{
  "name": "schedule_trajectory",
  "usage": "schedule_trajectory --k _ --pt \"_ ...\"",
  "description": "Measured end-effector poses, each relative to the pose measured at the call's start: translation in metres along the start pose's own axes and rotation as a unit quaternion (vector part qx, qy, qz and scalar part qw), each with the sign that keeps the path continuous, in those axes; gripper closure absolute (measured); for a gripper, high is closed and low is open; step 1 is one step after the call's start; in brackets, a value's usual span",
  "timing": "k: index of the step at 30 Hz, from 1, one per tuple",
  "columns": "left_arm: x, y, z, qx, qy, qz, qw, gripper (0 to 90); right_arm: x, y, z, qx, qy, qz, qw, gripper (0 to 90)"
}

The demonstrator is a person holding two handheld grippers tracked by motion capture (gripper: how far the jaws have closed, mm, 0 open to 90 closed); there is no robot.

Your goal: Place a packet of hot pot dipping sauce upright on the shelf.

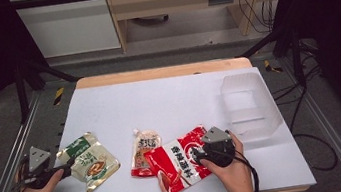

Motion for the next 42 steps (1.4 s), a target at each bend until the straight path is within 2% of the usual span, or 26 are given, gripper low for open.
schedule_trajectory --k 8,9,10,17,20,23,28,29,31,32,33,34,35,38,40,41,42 --pt "-0.006 -0.005 0.0 -0.003 -0.007 0.014 0.9999 10.2 0.001 -0.001 0.001 -0.004 0.003 0.001 1.0 17.8" --pt "-0.006 -0.006 0.0 -0.004 -0.01 0.015 0.9998 10.2 0.001 -0.001 0.0 -0.004 0.004 0.003 1.0 17.8" --pt "-0.004 -0.007 -0.002 -0.006 -0.026 0.023 0.9994 9.5 0.0 -0.002 0.0 -0.006 0.007 0.006 0.9999 17.8" --pt "-0.007 -0.01 -0.006 -0.006 -0.032 0.031 0.999 8.5 -0.004 -0.003 -0.002 -0.014 0.012 0.015 0.9997 17.7" --pt "-0.008 -0.014 -0.01 -0.014 -0.036 0.035 0.9986 8.5 -0.005 -0.003 -0.002 -0.016 0.013 0.018 0.9996 17.7" --pt "-0.01 -0.018 -0.014 -0.017 -0.048 0.053 0.9973 9.9 -0.005 -0.003 -0.002 -0.017 0.012 0.021 0.9996 17.7" --pt "-0.007 -0.023 -0.023 -0.03 -0.068 0.065 0.9951 12.0 -0.006 -0.003 -0.003 -0.018 0.012 0.02 0.9996 17.7" --pt "-0.004 -0.024 -0.025 -0.035 -0.082 0.067 0.9938 12.9 -0.006 -0.004 -0.003 -0.02 0.012 0.019 0.9995 17.7" --pt "-0.002 -0.024 -0.025 -0.033 -0.096 0.068 0.9925 18.9 -0.007 -0.003 -0.003 -0.02 0.014 0.021 0.9995 17.7" --pt "-0.002 -0.024 -0.025 -0.033 -0.096 0.068 0.9925 22.7 -0.007 -0.003 -0.003 -0.02 0.014 0.021 0.9995 17.7" --pt "0.002 -0.023 -0.025 -0.033 -0.108 0.063 0.9916 24.8 -0.008 -0.003 -0.003 -0.02 0.014 0.02 0.9995 17.7" --pt "0.002 -0.023 -0.025 -0.033 -0.108 0.063 0.9916 28.4 -0.008 -0.003 -0.003 -0.02 0.015 0.021 0.9995 17.7" --pt "0.005 -0.021 -0.024 -0.029 -0.118 0.064 0.9905 33.4 -0.008 -0.003 -0.003 -0.02 0.015 0.02 0.9995 17.7" --pt "0.007 -0.019 -0.022 -0.027 -0.121 0.059 0.9905 40.1 -0.008 -0.003 -0.003 -0.019 0.015 0.021 0.9995 17.7" --pt "0.007 -0.019 -0.019 -0.027 -0.118 0.053 0.9912 52.2 -0.007 -0.003 -0.003 -0.019 0.015 0.02 0.9995 17.7" --pt "0.007 -0.018 -0.019 -0.024 -0.119 0.053 0.9912 52.2 -0.007 -0.003 -0.003 -0.02 0.015 0.021 0.9995 17.7" --pt "0.006 -0.019 -0.018 -0.026 -0.117 0.052 0.9915 60.3 -0.008 -0.003 -0.003 -0.02 0.016 0.021 0.9995 17.7"
Point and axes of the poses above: each handheld gripper's, and its own axes: z roughly backward along the jaws, y roughly out of its top, x roughly to its right, the point moved 6 cm from there along -z, roughly forward along the jaws, and after that the axes turned 14 degrees about -z, right-handed, at the moved point
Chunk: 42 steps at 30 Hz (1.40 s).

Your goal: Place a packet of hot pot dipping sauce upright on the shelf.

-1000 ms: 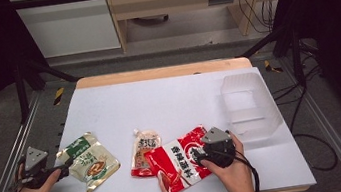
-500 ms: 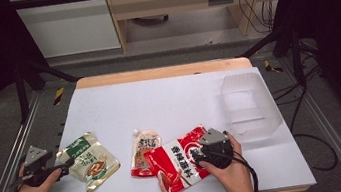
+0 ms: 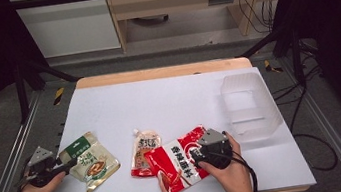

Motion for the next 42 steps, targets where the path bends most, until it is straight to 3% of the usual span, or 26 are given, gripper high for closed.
schedule_trajectory --k 6,7,10,18,26,27,29,31,34,39,42 --pt "0.0 0.0 0.002 -0.005 0.0 -0.009 0.9999 81.9 -0.001 0.0 0.0 0.0 0.002 0.004 1.0 17.7" --pt "0.0 0.0 0.003 -0.008 0.0 -0.02 0.9998 85.4 -0.001 0.0 0.0 0.0 0.001 0.004 1.0 17.7" --pt "0.001 0.001 0.004 -0.011 -0.001 -0.026 0.9996 88.9 -0.001 0.0 0.0 0.0 0.001 0.004 1.0 17.7" --pt "0.004 0.007 0.013 -0.008 -0.001 -0.049 0.9988 90.0 0.0 0.0 0.0 0.0 0.001 0.003 1.0 16.7" --pt "0.01 0.023 0.033 0.026 0.005 -0.062 0.9977 90.0 -0.001 0.001 0.0 0.004 0.004 0.008 1.0 12.3" --pt "0.012 0.028 0.038 0.029 0.007 -0.076 0.9967 90.0 -0.002 0.002 0.0 0.007 0.001 0.017 0.9998 12.4" --pt "0.014 0.03 0.04 0.035 0.007 -0.074 0.9966 90.0 -0.001 0.001 0.001 0.008 0.001 0.023 0.9997 13.1" --pt "0.018 0.039 0.047 0.043 0.007 -0.088 0.9952 90.0 0.0 0.002 0.001 0.011 -0.005 0.024 0.9996 15.0" --pt "0.022 0.046 0.052 0.052 0.003 -0.091 0.9945 90.0 0.002 0.002 0.002 0.013 -0.005 0.021 0.9997 15.2" --pt "0.034 0.062 0.066 0.066 -0.003 -0.122 0.9904 90.0 0.002 0.001 0.001 0.008 0.001 0.019 0.9998 14.8" --pt "0.038 0.068 0.068 0.071 -0.007 -0.128 0.9892 90.0 0.0 0.001 0.002 0.008 0.003 0.02 0.9998 14.1"
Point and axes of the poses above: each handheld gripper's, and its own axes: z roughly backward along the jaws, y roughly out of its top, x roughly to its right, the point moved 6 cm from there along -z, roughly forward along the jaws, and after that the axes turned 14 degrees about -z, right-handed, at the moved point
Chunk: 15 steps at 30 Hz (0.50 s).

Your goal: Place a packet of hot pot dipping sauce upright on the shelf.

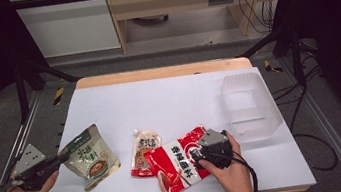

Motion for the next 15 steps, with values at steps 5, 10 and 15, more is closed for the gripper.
schedule_trajectory --k 5,10,15 --pt "0.005 0.021 0.002 0.003 -0.016 -0.024 0.9996 90.0 -0.006 0.003 0.002 -0.006 0.024 -0.007 0.9997 12.5" --pt "0.009 0.038 0.002 -0.001 -0.031 -0.046 0.9985 90.0 -0.011 0.012 0.008 0.0 0.03 0.001 0.9995 12.6" --pt "0.017 0.057 0.0 -0.017 -0.05 -0.087 0.9948 90.0 -0.016 0.022 0.014 -0.005 0.037 0.022 0.9991 13.4"
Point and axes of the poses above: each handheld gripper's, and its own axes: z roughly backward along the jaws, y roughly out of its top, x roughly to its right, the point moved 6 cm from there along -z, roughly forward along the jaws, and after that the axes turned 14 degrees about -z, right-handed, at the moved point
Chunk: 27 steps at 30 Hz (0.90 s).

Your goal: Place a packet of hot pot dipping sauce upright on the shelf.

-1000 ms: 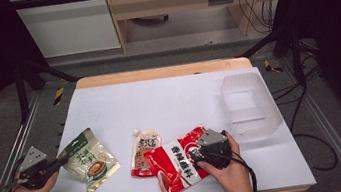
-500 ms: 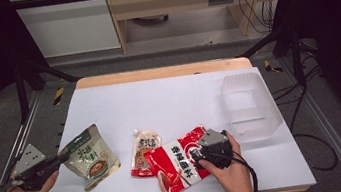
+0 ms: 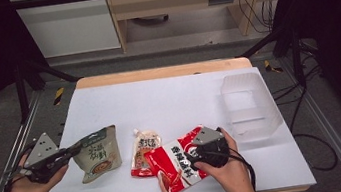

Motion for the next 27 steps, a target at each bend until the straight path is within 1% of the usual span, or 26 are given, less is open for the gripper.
schedule_trajectory --k 1,2,3,5,6,8,10,11,12,15,16,17,18,19,20,21,22,24,25,26,27 --pt "0.0 0.0 0.0 0.0 0.0 0.0 1.0 90.0 0.0 0.0 0.0 0.0 0.0 0.0 1.0 13.4" --pt "0.001 0.003 0.001 -0.003 -0.001 -0.008 1.0 90.0 0.0 0.002 0.001 0.0 0.002 0.001 1.0 13.8" --pt "0.002 0.009 0.002 -0.003 -0.006 -0.016 0.9998 90.0 -0.001 0.005 0.003 -0.005 0.011 0.003 0.9999 14.0" --pt "0.001 0.011 0.003 -0.003 -0.007 -0.018 0.9998 90.0 -0.001 0.01 0.006 -0.011 0.021 0.007 0.9997 14.1" --pt "-0.001 0.016 0.004 -0.001 -0.007 -0.022 0.9997 90.0 -0.001 0.013 0.007 -0.016 0.023 0.012 0.9995 14.2" --pt "-0.002 0.018 0.005 -0.001 -0.006 -0.025 0.9997 90.0 -0.001 0.016 0.008 -0.017 0.026 0.016 0.9994 14.3" --pt "-0.005 0.024 0.006 0.0 -0.008 -0.028 0.9996 90.0 -0.001 0.025 0.01 -0.027 0.039 0.025 0.9986 13.9" --pt "-0.005 0.024 0.006 0.0 -0.008 -0.028 0.9996 90.0 -0.001 0.025 0.01 -0.027 0.039 0.025 0.9986 13.9" --pt "-0.007 0.029 0.006 0.002 -0.013 -0.031 0.9994 90.0 -0.002 0.029 0.011 -0.035 0.045 0.035 0.9978 13.3" --pt "-0.008 0.033 0.005 0.004 -0.018 -0.035 0.9992 90.0 -0.002 0.033 0.011 -0.04 0.045 0.04 0.9974 12.5" --pt "-0.009 0.039 0.005 0.009 -0.021 -0.038 0.999 90.0 -0.003 0.038 0.011 -0.05 0.045 0.051 0.9964 13.2" --pt "-0.009 0.039 0.005 0.009 -0.021 -0.038 0.999 90.0 -0.003 0.038 0.011 -0.05 0.045 0.051 0.9964 13.2" --pt "-0.008 0.042 0.005 0.011 -0.024 -0.038 0.9989 90.0 -0.003 0.041 0.012 -0.051 0.044 0.056 0.9962 13.8" --pt "-0.009 0.044 0.004 0.013 -0.024 -0.041 0.9988 90.0 -0.003 0.043 0.012 -0.054 0.046 0.062 0.9956 13.8" --pt "-0.009 0.047 0.004 0.014 -0.026 -0.044 0.9986 90.0 -0.003 0.05 0.014 -0.053 0.047 0.073 0.9948 14.4" --pt "-0.009 0.049 0.003 0.015 -0.026 -0.046 0.9985 90.0 -0.003 0.05 0.014 -0.053 0.047 0.073 0.9948 14.4" --pt "-0.009 0.051 0.002 0.013 -0.026 -0.05 0.9983 90.0 -0.003 0.054 0.015 -0.048 0.046 0.075 0.9949 15.3" --pt "-0.008 0.055 0.0 0.013 -0.031 -0.051 0.9981 90.0 0.001 0.063 0.018 -0.051 0.047 0.079 0.9944 19.0" --pt "-0.008 0.057 -0.001 0.014 -0.032 -0.053 0.998 90.0 0.001 0.063 0.018 -0.051 0.047 0.079 0.9944 19.0" --pt "-0.008 0.062 -0.004 0.012 -0.034 -0.059 0.9976 90.0 0.004 0.068 0.019 -0.053 0.046 0.082 0.9941 20.6" --pt "-0.008 0.062 -0.004 0.012 -0.034 -0.059 0.9976 90.0 0.004 0.068 0.019 -0.053 0.046 0.082 0.9941 20.6"
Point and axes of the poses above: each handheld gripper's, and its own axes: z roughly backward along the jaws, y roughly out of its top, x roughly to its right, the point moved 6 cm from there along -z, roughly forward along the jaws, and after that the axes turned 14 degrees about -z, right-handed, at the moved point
